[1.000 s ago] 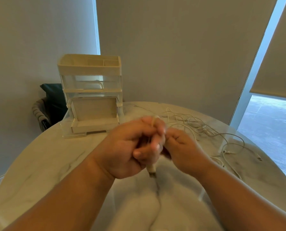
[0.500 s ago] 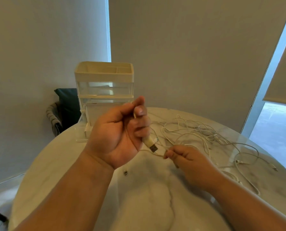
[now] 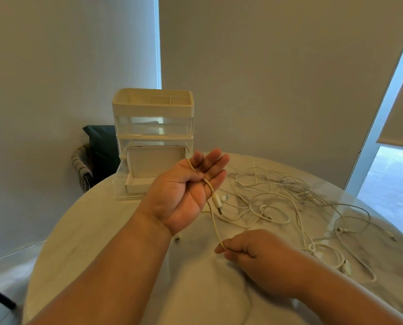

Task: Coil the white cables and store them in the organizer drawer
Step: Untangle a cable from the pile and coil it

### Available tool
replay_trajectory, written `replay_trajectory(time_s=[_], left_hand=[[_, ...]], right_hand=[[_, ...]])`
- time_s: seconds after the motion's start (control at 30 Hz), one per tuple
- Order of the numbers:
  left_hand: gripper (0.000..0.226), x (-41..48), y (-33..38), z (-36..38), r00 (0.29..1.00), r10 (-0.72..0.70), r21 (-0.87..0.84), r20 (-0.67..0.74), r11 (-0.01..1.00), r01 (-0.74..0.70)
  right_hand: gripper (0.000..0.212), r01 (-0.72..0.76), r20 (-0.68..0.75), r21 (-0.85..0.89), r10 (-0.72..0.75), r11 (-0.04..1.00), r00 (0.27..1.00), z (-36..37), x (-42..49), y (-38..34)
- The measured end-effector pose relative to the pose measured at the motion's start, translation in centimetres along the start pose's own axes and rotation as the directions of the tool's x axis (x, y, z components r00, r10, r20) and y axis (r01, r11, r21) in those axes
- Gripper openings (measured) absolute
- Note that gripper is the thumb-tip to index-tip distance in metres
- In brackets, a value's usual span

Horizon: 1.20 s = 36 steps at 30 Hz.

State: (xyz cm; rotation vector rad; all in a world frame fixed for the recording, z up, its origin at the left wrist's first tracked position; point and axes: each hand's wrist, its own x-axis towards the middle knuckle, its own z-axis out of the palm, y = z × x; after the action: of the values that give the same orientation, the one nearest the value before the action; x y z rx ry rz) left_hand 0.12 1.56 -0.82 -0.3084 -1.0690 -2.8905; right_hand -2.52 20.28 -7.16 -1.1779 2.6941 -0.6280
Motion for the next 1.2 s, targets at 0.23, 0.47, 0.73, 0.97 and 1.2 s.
replay_trajectory(time_s=[0.23,0.47,0.73,0.97,1.2], left_hand=[[0.047,0.3,-0.4,-0.7,0.993,0.057,0.176,-0.102,0.984,-0.038],[0.033,-0.8,-3.8,0.6,0.987,-0.075,0.867,0.143,0.490,-0.088],[0.042,-1.3,-4.1,1.1,0.930,-0.317,0.914,0.185,0.404,-0.044],[0.034,-1.4,-4.4,1.3,0.898,-0.418,0.895,0.139,0.441,0.067],[0.030,-1.5,-4.4,1.3,0.893,-0.424,0.801,0.153,0.583,0.139]], right_hand=[[0.023,0.056,-0.159,0.081,-0.043,0.995,0.986,-1.1,-1.0,-0.9],[0.016,0.129,-0.589,0.034,-0.085,0.991,0.804,-4.4,-2.8,-1.7],[0.011,0.181,-0.683,-0.078,-0.185,0.980,0.707,-5.3,-2.5,0.2],[0.008,0.262,-0.654,-0.164,-0.304,0.951,0.693,-5.3,-2.2,0.5],[0.007,0.245,-0.676,-0.071,-0.227,0.967,0.701,-5.6,-1.9,1.5]])
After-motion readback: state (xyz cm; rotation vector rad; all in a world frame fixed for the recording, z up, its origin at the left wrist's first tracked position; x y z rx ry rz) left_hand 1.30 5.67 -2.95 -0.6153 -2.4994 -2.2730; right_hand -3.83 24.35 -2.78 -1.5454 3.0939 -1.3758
